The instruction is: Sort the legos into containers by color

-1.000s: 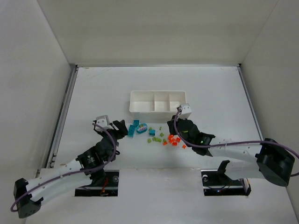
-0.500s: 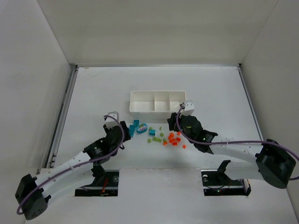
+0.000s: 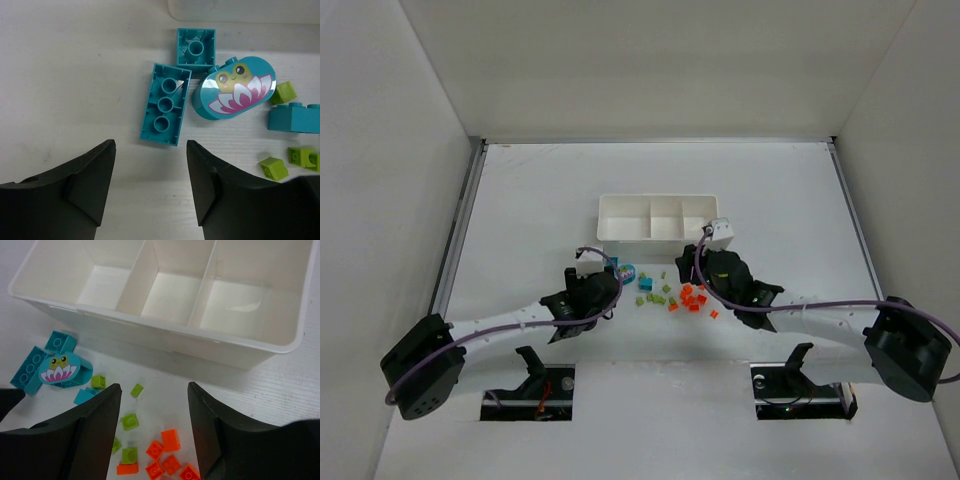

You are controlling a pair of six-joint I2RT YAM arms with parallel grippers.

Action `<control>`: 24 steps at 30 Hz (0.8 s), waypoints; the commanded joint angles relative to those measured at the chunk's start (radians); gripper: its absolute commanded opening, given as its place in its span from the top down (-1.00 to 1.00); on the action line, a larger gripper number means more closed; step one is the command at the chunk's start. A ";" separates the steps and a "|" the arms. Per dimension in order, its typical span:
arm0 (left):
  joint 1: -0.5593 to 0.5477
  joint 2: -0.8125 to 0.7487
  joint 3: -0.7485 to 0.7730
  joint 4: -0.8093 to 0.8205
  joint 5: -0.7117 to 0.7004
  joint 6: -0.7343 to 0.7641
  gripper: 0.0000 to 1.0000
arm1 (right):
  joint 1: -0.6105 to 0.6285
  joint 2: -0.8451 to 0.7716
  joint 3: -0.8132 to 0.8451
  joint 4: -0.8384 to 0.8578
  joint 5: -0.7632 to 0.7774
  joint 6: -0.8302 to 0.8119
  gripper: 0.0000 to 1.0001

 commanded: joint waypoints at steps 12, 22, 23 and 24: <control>0.113 0.163 0.057 0.172 0.077 0.048 0.21 | 0.041 0.043 0.034 0.053 -0.005 -0.017 -0.24; 0.057 -0.119 0.048 0.068 0.058 0.031 0.64 | 0.044 0.017 0.020 0.064 -0.007 -0.020 -0.13; 0.048 -0.160 0.057 0.042 0.049 0.027 0.64 | 0.046 0.014 0.020 0.064 -0.009 -0.022 -0.06; 0.037 -0.196 0.069 0.022 0.043 0.027 0.64 | 0.046 0.014 0.020 0.064 -0.010 -0.023 0.01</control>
